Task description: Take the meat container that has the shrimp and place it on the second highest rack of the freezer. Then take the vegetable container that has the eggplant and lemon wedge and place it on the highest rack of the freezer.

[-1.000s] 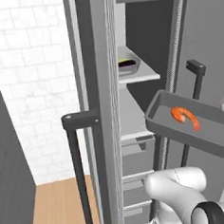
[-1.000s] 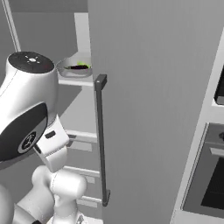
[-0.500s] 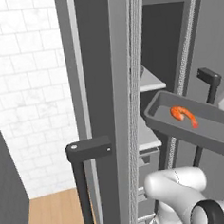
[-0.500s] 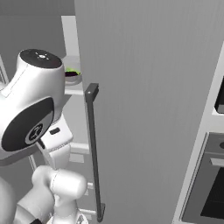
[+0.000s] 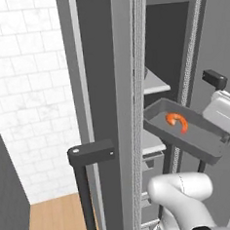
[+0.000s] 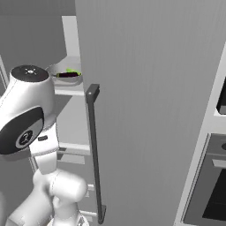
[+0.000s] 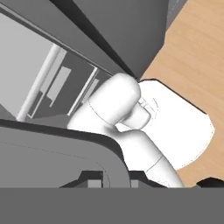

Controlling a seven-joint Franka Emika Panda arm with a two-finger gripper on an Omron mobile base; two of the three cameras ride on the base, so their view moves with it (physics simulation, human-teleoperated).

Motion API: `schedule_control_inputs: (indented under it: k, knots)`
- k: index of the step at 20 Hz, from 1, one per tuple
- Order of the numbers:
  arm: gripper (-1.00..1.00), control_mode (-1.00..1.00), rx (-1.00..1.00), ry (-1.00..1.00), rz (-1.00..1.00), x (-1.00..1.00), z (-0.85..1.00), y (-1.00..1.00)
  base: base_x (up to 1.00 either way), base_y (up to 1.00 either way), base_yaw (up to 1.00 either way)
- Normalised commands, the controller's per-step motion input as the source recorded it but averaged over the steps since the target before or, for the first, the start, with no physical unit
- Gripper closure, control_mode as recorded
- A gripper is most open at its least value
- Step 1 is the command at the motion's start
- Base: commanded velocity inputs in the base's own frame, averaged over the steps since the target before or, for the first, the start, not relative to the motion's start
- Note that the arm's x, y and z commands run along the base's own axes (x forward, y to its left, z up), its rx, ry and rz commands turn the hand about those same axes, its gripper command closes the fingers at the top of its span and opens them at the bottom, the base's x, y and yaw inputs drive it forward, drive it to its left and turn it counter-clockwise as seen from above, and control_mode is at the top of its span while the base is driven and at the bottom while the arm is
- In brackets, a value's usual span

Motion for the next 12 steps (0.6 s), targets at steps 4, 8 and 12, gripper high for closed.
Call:
schedule_control_inputs:
  k: [4, 8, 12]
  knots:
    - [1.00, -1.00, -0.05, 0.14, -0.24, 0.49, -0.07, 0.42, 0.00, 0.00, 0.00]
    - [1.00, -1.00, -0.05, 0.10, -0.11, 0.41, -0.25, 0.32, 0.00, 0.00, 0.00]
    - [1.00, -1.00, -0.02, 0.02, -0.08, 0.65, -0.25, 0.29, 0.00, 0.00, 0.00]
